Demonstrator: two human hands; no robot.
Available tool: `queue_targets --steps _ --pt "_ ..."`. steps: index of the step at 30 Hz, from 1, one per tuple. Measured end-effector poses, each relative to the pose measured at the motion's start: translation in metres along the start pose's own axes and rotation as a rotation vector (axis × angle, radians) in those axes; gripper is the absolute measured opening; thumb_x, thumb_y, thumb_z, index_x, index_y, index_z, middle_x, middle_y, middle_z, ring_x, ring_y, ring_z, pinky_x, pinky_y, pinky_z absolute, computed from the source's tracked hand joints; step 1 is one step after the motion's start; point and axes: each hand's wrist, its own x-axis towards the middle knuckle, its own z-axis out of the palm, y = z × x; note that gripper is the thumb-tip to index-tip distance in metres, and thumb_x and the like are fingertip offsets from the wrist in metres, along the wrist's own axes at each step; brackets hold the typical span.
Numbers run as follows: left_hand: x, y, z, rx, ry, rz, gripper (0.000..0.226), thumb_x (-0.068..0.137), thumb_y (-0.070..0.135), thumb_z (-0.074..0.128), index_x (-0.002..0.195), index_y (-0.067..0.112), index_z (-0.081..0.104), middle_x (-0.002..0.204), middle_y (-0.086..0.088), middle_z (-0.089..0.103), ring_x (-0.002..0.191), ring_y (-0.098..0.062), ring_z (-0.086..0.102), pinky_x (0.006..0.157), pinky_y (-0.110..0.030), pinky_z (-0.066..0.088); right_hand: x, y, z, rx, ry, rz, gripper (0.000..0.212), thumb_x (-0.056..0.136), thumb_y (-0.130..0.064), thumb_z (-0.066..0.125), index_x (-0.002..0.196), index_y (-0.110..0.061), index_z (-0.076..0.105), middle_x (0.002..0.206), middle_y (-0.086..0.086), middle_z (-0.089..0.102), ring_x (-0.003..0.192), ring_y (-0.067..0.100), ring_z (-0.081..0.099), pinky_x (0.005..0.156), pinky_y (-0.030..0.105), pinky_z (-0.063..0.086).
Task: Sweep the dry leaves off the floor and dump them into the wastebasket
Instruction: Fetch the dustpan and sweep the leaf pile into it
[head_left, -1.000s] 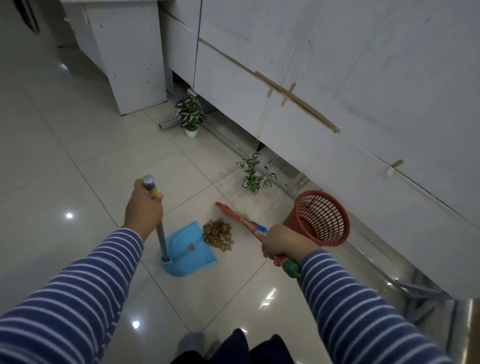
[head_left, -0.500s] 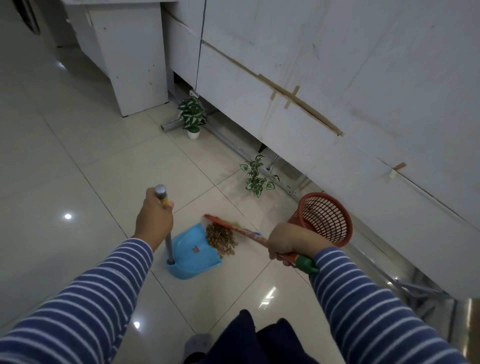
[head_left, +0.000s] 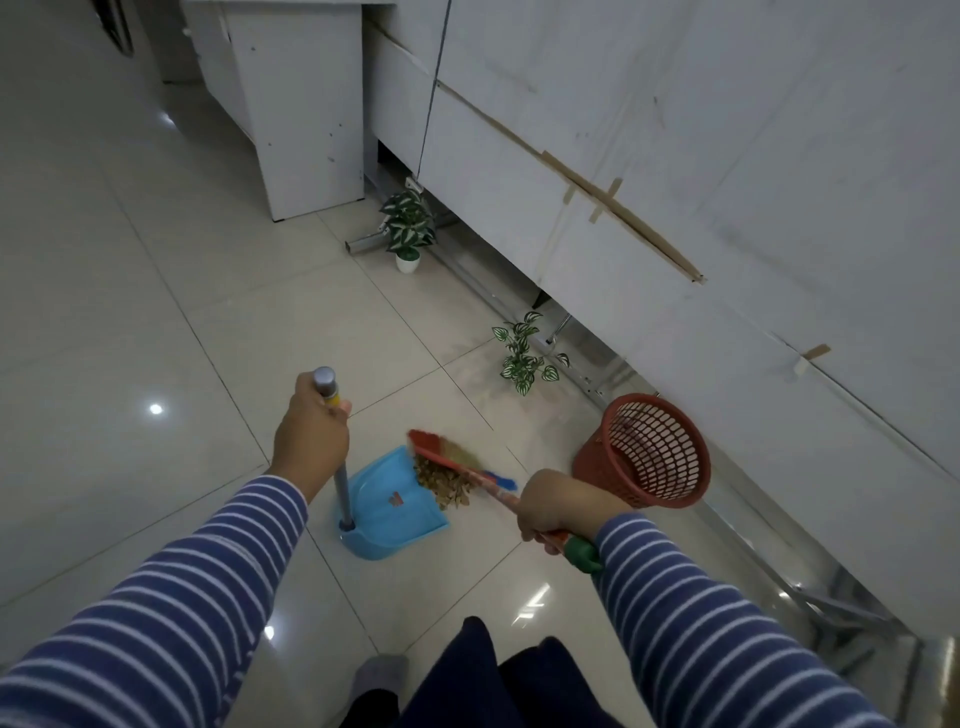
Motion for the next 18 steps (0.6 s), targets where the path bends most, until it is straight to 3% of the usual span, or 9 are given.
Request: queue_targets --steps 4,7,10,13,18 --pt "-0.014 -0.003 0.002 0.003 0.023 0.000 0.025 0.096 0.018 0.047 0.119 0.017 0.038 0.092 -0.012 0.057 0.081 -0.032 0.058 0.070 -0.041 0.047 -0.011 0.025 -0.004 0.012 -0.033 -0.002 0.012 0.090 -0.009 0.060 0.082 -0.001 0.056 0.069 0.008 0.059 0.050 0.016 0.055 0.051 0.025 0.047" --pt "-0.025 -0.004 0.005 0.015 0.045 0.005 0.023 0.096 0.020 0.047 0.117 0.017 0.038 0.090 -0.013 0.057 0.078 -0.032 0.058 0.068 -0.041 0.047 -0.020 0.041 -0.008 0.034 0.001 -0.004 0.013 0.089 -0.009 0.061 0.097 0.001 0.058 0.073 0.009 0.060 0.052 0.016 0.056 0.054 0.025 0.049" --pt "-0.036 -0.004 0.009 0.006 0.062 -0.005 0.024 0.097 0.021 0.047 0.119 0.018 0.037 0.089 -0.013 0.057 0.078 -0.031 0.058 0.070 -0.045 0.050 -0.019 0.044 -0.003 0.051 0.007 -0.021 0.019 0.090 -0.008 0.059 0.107 -0.001 0.056 0.075 0.011 0.059 0.064 0.021 0.061 0.070 0.032 0.054" --pt "-0.046 -0.006 0.012 0.001 0.082 -0.005 0.022 0.096 0.021 0.049 0.115 0.019 0.039 0.091 -0.013 0.057 0.079 -0.031 0.058 0.072 -0.045 0.051 -0.016 0.041 0.015 -0.040 0.018 -0.056 0.016 0.090 -0.010 0.059 0.104 0.000 0.059 0.086 0.012 0.059 0.084 0.025 0.059 0.087 0.036 0.052" --pt "-0.055 -0.010 0.015 -0.004 0.143 0.005 0.014 0.096 0.021 0.050 0.106 0.019 0.041 0.092 -0.012 0.058 0.081 -0.031 0.058 0.072 -0.043 0.049 -0.020 0.046 0.044 -0.121 -0.021 -0.058 0.031 0.089 -0.009 0.059 0.118 0.003 0.057 0.093 0.012 0.058 0.083 0.025 0.058 0.079 0.034 0.050"
